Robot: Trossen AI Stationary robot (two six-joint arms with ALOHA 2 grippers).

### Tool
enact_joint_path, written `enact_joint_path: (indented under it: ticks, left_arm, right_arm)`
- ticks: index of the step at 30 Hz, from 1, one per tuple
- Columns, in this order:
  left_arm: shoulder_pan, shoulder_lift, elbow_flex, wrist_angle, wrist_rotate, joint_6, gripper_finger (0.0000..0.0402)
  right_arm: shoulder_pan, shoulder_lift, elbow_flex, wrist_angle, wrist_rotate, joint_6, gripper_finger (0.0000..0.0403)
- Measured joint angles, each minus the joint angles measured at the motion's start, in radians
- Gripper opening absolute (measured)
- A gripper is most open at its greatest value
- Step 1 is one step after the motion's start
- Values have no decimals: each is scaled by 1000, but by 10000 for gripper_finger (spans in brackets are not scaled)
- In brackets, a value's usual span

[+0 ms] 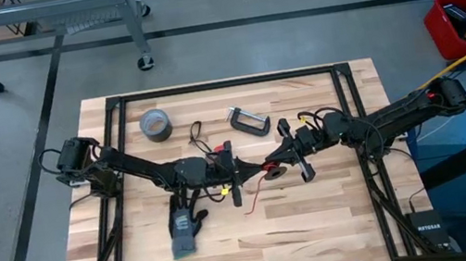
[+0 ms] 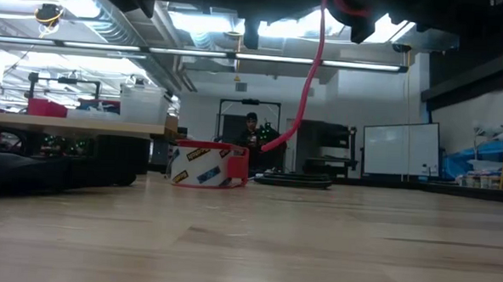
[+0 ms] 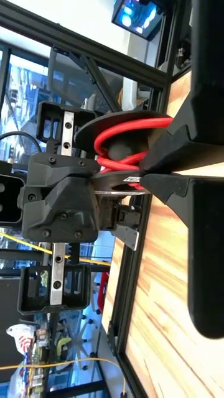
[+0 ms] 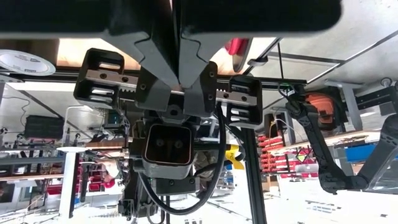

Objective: Coil cords
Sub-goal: Coil the red wire onto the spool

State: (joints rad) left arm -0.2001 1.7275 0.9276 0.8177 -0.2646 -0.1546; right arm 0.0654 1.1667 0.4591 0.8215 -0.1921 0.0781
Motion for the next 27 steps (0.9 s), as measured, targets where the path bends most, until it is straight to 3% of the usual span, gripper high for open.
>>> enact_joint_path:
  ticks: [16, 27]
  left_arm:
    - [-1, -9, 0, -34, -27, -1, 0]
    - [-2, -9, 0, -55, -39, 11, 0]
  right_arm:
    - [0, 0, 0, -4, 35, -4, 12]
    - [0, 0, 0, 1, 79, 27, 137]
